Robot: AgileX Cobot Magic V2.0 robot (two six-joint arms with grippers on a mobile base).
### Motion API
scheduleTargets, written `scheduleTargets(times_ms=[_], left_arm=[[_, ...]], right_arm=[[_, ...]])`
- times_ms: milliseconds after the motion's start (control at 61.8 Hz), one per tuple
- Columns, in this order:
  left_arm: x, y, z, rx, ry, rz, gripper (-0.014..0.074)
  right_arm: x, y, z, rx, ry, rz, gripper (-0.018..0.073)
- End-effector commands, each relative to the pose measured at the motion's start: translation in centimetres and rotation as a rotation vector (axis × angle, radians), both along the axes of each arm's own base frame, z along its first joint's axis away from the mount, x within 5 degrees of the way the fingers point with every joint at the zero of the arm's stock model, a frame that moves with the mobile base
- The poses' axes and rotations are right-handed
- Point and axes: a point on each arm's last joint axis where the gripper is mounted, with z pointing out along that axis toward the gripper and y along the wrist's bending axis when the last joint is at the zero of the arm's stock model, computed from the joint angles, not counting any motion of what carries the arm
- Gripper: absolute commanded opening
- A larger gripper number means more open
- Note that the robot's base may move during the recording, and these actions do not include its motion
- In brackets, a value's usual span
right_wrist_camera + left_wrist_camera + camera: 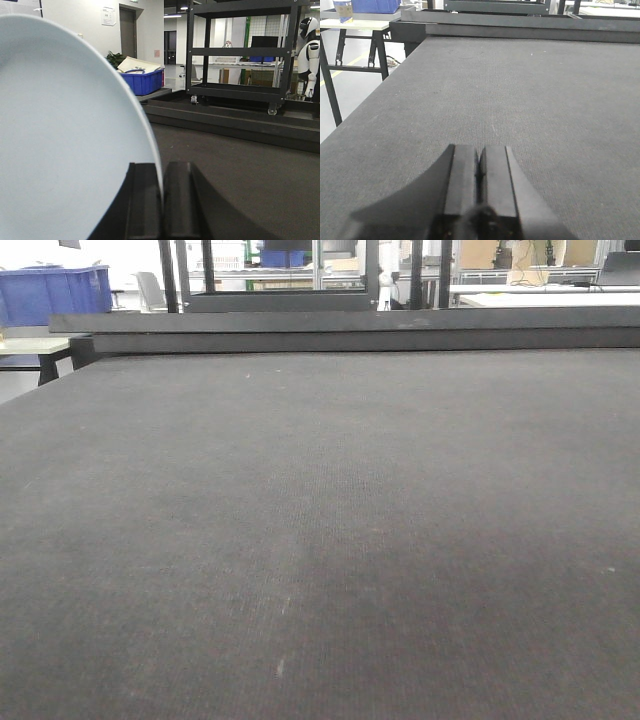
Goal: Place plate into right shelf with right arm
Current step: 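Lift the plate upright off the table with the right gripper, then hold the plate in the right gripper while driving to the shelf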
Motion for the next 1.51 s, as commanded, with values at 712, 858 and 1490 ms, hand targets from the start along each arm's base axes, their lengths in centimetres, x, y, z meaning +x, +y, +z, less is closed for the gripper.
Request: scheduleTargets(times_ms=[712, 858, 1490], left_arm=[[-0.01, 0.0, 0.55, -0.017, -0.084, -0.001, -0.0047], [-0.01, 0.0, 0.55, -0.017, -0.084, -0.001, -0.0047], [-0.01, 0.0, 0.55, -0.017, -0.084, -0.001, -0.0047]], right_arm=[[-0.26, -0.28, 1.77, 0.069, -0.104, -0.01, 0.0063], [-0.26, -0.28, 1.77, 0.069, -0.104, -0.01, 0.0063], [-0.26, -0.28, 1.77, 0.069, -0.104, -0.01, 0.0063]])
